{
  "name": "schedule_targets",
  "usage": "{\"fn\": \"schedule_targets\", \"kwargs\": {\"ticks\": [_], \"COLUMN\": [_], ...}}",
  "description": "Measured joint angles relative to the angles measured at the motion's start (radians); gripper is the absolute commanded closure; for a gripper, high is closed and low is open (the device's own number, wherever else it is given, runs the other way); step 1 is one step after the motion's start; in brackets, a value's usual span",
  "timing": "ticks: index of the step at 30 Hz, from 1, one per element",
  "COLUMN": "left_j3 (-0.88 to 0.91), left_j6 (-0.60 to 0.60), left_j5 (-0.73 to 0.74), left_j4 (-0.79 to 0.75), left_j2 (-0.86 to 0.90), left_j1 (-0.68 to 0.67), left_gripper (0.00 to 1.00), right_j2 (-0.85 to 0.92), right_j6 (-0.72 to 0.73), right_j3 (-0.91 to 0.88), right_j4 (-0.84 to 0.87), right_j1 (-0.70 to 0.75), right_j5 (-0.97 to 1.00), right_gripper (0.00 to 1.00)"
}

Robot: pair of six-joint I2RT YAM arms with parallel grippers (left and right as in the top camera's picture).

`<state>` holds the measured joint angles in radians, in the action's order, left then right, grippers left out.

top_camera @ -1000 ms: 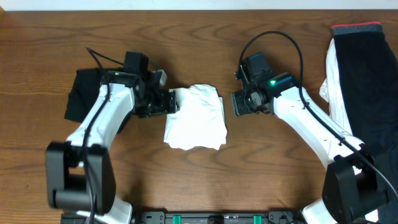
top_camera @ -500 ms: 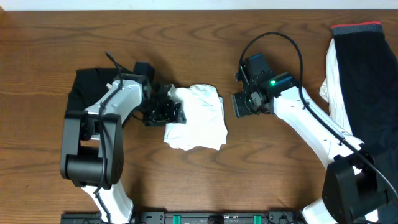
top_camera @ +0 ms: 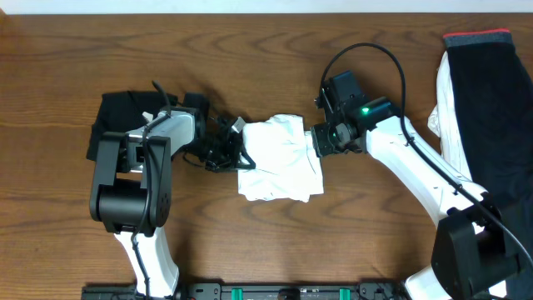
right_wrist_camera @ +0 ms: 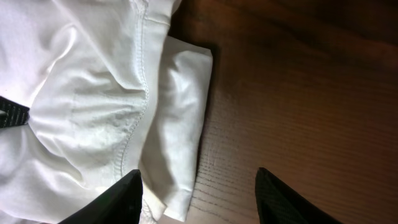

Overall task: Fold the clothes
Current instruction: 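Grasp the folded white bundle's left edge with the left gripper, then carry the bundle left and drop it onto the black garment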

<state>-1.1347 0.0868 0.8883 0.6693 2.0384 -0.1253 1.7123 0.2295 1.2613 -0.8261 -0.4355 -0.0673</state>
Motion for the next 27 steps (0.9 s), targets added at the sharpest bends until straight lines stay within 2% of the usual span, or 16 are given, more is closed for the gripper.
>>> {"fn": "schedule_targets", "kwargs": {"ticks": [7,13,19,27], "left_j3": [-0.003,-0.08,-0.125,-0.124], "left_j6": [0.0,-0.016,-0.029,-0.035], "left_j5": [-0.031,-0.132,-0.211,-0.245], "left_j4": [0.097,0.117,0.11,0.055], "left_j2": [-0.063,-0.33,-0.514,-0.468], "left_j1": [-0.001,0.047,0.263,0.582], "left_gripper": [0.94,0.94,0.94,0.94], "right_j2": [0.0,0.0,0.0,0.0], "right_j6": [0.0,0.0,0.0,0.0], "right_j3": [0.0,0.0,0.0,0.0], "right_j4": [0.0,-0.003,-0.008,-0.022], "right_j1": [0.0,0.0,0.0,0.0], "right_j5": [0.0,0.0,0.0,0.0], "right_gripper": [0.44,0.44,0.45,0.47]}}
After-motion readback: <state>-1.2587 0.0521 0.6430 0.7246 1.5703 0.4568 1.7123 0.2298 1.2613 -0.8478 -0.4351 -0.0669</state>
